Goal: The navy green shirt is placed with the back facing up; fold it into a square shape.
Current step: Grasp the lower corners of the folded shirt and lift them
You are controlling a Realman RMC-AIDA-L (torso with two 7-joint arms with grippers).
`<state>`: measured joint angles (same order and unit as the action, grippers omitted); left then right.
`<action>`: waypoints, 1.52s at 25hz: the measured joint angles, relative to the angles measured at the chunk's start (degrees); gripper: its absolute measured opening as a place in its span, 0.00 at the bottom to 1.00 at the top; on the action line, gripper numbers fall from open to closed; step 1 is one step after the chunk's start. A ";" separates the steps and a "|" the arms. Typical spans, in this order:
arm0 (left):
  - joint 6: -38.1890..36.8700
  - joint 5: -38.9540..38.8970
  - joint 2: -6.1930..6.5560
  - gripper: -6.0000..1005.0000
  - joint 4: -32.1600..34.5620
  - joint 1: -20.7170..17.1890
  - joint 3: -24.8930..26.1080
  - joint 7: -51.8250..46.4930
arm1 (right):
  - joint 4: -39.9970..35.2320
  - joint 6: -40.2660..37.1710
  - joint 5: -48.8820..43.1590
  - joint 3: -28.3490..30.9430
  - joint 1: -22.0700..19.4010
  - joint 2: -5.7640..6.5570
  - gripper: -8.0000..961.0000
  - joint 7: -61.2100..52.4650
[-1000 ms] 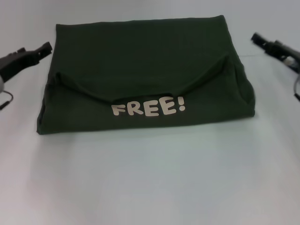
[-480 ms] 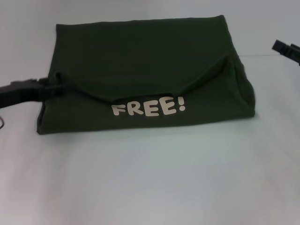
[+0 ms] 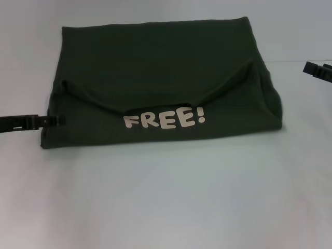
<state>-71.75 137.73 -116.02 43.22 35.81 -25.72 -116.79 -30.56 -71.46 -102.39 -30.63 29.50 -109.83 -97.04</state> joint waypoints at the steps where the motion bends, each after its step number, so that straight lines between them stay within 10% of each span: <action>1: 0.57 0.39 0.00 0.92 -0.13 -0.07 0.00 -0.49 | -0.30 -0.13 -0.28 -0.10 0.01 0.01 0.88 -0.23; 38: 4.13 3.16 -0.50 0.92 -5.01 0.84 -4.16 -0.95 | -0.73 -0.17 -1.85 -0.66 -0.57 0.94 0.88 -0.56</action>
<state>-67.62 140.89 -116.52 38.22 36.65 -29.88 -117.74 -31.29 -71.63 -104.24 -31.29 28.93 -108.89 -97.60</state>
